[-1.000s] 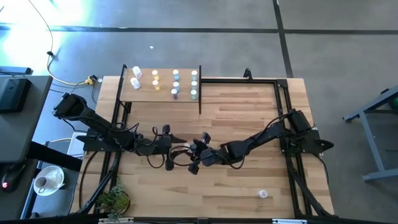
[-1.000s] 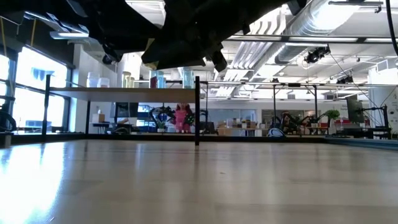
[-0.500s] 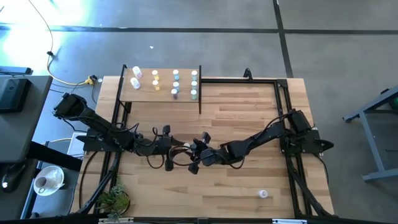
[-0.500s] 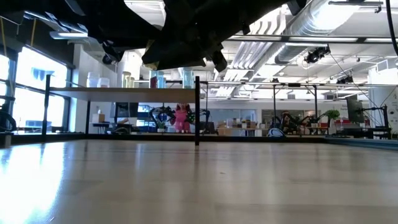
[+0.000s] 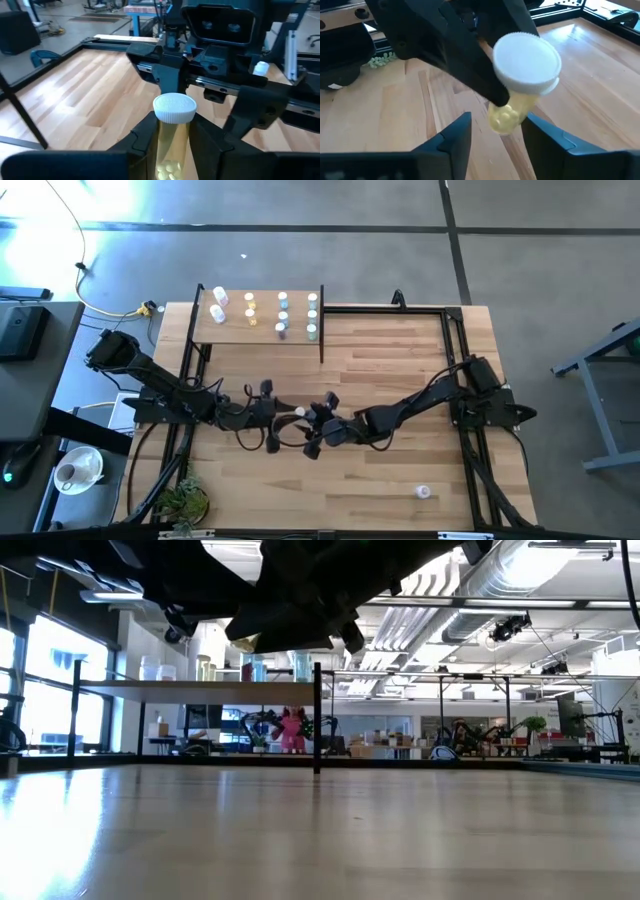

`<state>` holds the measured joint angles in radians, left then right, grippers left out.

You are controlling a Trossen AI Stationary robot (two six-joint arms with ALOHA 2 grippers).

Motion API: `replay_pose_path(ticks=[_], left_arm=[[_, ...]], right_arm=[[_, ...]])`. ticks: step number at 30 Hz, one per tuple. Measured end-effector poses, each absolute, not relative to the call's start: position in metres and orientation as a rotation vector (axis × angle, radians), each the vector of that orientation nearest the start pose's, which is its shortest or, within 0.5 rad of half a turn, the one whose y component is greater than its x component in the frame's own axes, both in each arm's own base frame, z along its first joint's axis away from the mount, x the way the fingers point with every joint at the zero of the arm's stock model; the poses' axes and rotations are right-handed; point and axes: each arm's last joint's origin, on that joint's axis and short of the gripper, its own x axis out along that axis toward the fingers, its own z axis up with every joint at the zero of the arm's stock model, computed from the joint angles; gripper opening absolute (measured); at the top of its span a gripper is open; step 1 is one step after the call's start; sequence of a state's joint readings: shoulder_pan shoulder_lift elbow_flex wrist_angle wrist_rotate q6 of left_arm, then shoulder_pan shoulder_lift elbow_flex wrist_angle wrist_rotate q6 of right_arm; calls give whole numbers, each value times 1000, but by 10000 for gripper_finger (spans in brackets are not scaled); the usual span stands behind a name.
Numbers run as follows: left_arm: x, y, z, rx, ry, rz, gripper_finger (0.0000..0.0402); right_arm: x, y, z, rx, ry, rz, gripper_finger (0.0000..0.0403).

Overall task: Pick and place medicine bottles onto shelf by color
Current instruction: Put the yellow pill bottle on the shelf aligned with the other yellow pill bottles

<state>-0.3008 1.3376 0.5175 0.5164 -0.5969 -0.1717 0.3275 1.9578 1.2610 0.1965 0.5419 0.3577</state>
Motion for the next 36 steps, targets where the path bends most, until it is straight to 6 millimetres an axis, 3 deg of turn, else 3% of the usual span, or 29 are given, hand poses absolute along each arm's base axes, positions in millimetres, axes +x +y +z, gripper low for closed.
replay_pose_path(ticks=[14,26,31,36], left_arm=[[238,-65,208,30,214,446,83],[198,-70,250,86,96,619,83],[182,-63,263,99,86,650,83],[167,-44,265,90,123,720,83]], right_arm=[[386,130,217,152,479,-315,172],[365,145,241,125,454,-332,172],[354,154,253,115,429,-329,172],[341,165,262,83,402,-355,172]])
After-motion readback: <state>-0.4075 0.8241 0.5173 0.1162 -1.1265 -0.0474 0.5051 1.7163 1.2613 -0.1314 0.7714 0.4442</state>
